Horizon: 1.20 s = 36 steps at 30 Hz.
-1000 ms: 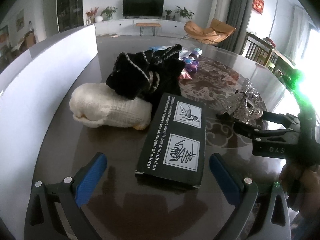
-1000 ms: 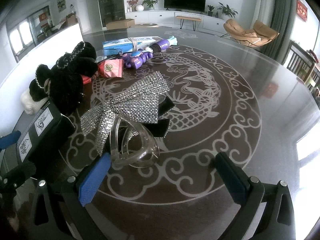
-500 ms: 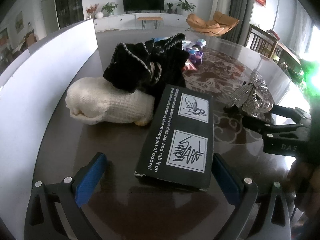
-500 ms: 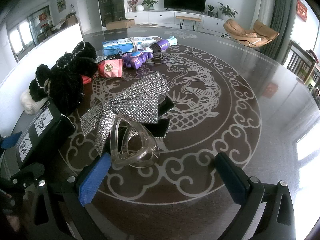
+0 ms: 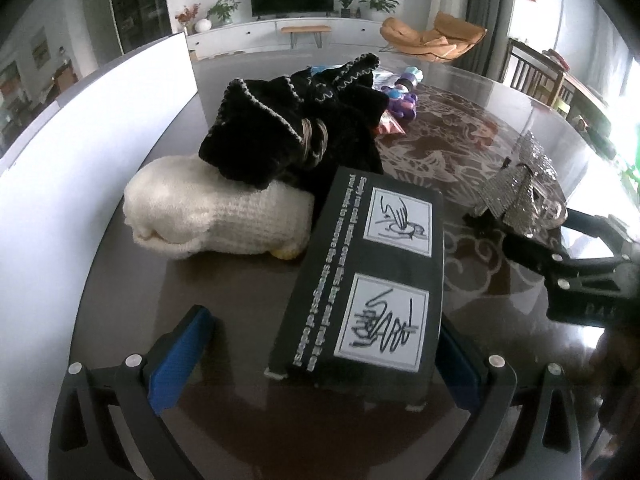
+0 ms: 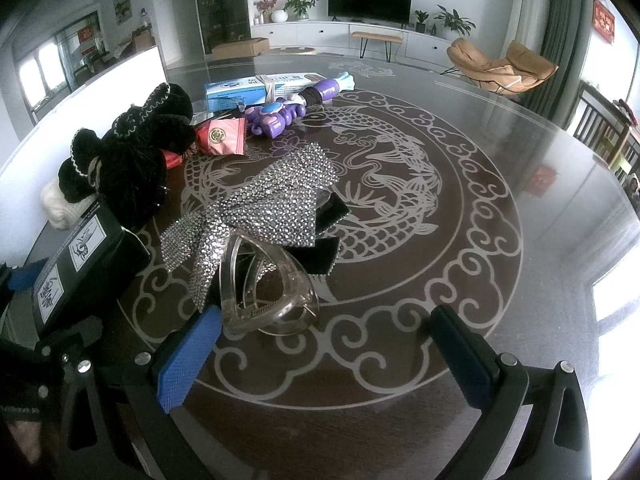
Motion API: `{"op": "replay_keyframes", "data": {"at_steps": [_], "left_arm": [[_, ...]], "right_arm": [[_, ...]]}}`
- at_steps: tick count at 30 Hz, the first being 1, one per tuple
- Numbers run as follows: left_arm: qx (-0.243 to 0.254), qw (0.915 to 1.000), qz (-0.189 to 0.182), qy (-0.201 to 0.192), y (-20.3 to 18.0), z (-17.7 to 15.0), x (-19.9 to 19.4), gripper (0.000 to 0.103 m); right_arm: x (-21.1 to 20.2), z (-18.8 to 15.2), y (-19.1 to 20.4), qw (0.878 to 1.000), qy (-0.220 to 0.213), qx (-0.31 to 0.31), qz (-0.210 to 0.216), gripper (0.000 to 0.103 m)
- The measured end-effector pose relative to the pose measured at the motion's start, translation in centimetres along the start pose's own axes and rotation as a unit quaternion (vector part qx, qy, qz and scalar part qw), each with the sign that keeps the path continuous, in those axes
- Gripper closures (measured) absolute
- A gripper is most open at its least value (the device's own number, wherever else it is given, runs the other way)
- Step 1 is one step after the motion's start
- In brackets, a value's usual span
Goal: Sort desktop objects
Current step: 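Lift the silver bow with the right gripper while the left gripper grasps the black printed box, then carry the box and bow over the partition and release both onto the brown floor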
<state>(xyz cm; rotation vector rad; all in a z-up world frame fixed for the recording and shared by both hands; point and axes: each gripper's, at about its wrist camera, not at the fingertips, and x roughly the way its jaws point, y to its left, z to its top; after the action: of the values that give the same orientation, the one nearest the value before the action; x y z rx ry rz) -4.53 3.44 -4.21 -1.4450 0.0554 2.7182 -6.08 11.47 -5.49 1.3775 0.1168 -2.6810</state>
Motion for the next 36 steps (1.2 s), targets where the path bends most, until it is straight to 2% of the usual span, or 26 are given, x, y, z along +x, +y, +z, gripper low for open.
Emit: {"op": "replay_keyframes", "data": {"at_steps": [8, 9, 10, 13, 17, 22, 27, 29, 32, 36], "left_arm": [[0.008, 1.0, -0.005, -0.001, 0.2, 0.4, 0.1, 0.001], [0.008, 0.9999, -0.005, -0.006, 0.3, 0.3, 0.0, 0.013], [0.014, 0.9997, -0.007, -0.017, 0.1, 0.0, -0.4, 0.029], [0.024, 0.9993, -0.009, -0.026, 0.2, -1.0, -1.4, 0.039], [0.016, 0.9996, -0.012, -0.019, 1.4, -2.5, -2.6, 0.041], [-0.025, 0.9992, -0.024, -0.018, 3.3, -2.9, -3.1, 0.042], [-0.004, 0.9997, 0.007, -0.022, 2.3, -3.1, -2.7, 0.041], [-0.008, 0.9997, 0.007, -0.023, 2.4, -3.0, -2.7, 0.041], [-0.009, 0.9996, 0.008, -0.024, 2.5, -3.1, -2.7, 0.041], [-0.009, 0.9996, 0.007, -0.024, 2.5, -3.1, -2.7, 0.041]], "right_arm": [[0.0, -0.1, 0.0, 1.0, 0.0, 0.0, 0.0, 0.0], [0.0, -0.1, 0.0, 1.0, 0.0, 0.0, -0.001, 0.0], [0.0, -0.1, 0.0, 1.0, 0.0, 0.0, -0.001, 0.0], [-0.1, -0.2, 0.0, 1.0, 0.0, 0.0, -0.001, 0.0], [-0.1, -0.3, 0.0, 1.0, 0.0, 0.0, -0.001, 0.0], [-0.2, -0.3, 0.0, 1.0, 0.0, 0.0, 0.001, 0.0], [0.3, 0.8, 0.2, 0.997, 0.036, -0.058, 0.038, 0.0], [0.3, 1.7, 0.0, 0.997, 0.035, -0.044, 0.051, 0.0], [0.0, 2.9, 0.4, 0.995, 0.019, 0.007, 0.095, 0.0], [1.2, 3.8, 1.4, 0.995, 0.014, 0.061, 0.081, 0.0]]}}
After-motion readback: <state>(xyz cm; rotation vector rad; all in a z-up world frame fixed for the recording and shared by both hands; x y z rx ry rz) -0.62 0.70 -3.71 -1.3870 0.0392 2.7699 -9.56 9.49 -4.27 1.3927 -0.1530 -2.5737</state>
